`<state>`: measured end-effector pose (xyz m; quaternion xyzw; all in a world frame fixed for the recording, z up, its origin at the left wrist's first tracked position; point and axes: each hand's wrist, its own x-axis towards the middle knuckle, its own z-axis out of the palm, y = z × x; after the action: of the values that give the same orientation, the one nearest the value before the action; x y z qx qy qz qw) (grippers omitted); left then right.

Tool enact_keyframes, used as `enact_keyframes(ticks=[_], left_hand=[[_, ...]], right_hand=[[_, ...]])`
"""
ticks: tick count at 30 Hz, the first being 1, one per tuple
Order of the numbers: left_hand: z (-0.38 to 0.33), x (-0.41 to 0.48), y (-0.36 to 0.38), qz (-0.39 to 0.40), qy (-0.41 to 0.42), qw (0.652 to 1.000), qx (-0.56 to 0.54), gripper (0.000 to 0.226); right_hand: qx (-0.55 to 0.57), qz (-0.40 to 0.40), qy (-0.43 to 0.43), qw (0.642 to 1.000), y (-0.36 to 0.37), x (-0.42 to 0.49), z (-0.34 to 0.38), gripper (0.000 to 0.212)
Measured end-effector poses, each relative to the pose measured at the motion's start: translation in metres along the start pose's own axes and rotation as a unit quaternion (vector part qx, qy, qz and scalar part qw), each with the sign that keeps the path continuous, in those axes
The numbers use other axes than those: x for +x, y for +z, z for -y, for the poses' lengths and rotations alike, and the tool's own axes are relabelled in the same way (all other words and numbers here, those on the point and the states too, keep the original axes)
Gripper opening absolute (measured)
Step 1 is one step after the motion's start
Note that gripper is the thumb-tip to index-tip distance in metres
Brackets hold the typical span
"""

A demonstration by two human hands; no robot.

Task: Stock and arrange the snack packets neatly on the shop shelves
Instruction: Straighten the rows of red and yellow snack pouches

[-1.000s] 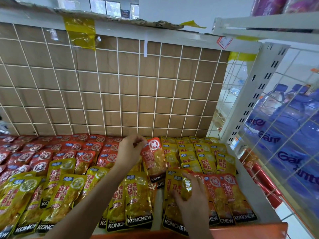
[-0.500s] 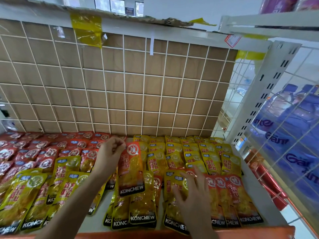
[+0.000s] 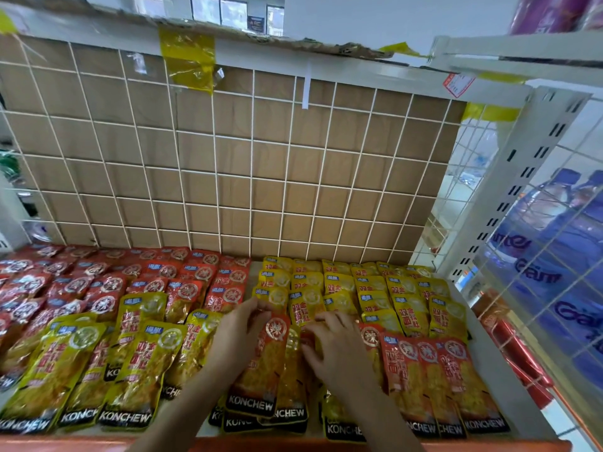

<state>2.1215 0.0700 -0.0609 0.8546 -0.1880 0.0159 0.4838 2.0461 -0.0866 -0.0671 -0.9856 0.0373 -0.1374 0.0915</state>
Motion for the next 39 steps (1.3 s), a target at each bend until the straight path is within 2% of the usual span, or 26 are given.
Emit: enact_keyframes(ticks=[4, 7, 17, 25, 28, 32, 39], left_hand=[[-0.002, -0.004, -0.004, 0.033, -0.033, 0.999, 0.005, 0.027], [-0.003, -0.006, -0.005, 0.071, -0.03, 0.997, 0.02, 0.041], [0.008, -0.009, 0.001, 0.052, 0.002, 0.998, 0.033, 0.04], [0.01, -0.01, 0.003, 0.035, 0.01, 0.999, 0.032, 0.038], [0.01, -0.011, 0.003, 0.031, 0.012, 0.999, 0.034, 0.038], [0.008, -0.01, 0.003, 0.029, 0.012, 0.999, 0.029, 0.039], [0.004, -0.013, 0.002, 0.016, 0.008, 1.0, 0.006, 0.038]], right_hand=[[0.027, 0.025, 0.002, 0.999, 0.001, 0.001, 0.003, 0.028], [0.036, 0.007, 0.0, 0.999, 0.005, 0.001, 0.0, 0.029], [0.043, 0.087, 0.005, 0.995, 0.0, 0.015, 0.0, 0.032], [0.074, 0.119, 0.031, 0.99, -0.005, 0.03, 0.0, 0.013], [0.106, 0.102, 0.053, 0.988, -0.005, 0.031, 0.001, 0.004], [0.15, 0.058, 0.104, 0.982, -0.001, 0.038, -0.002, 0.012], [0.22, -0.117, 0.119, 0.961, 0.006, 0.045, -0.01, 0.016]])
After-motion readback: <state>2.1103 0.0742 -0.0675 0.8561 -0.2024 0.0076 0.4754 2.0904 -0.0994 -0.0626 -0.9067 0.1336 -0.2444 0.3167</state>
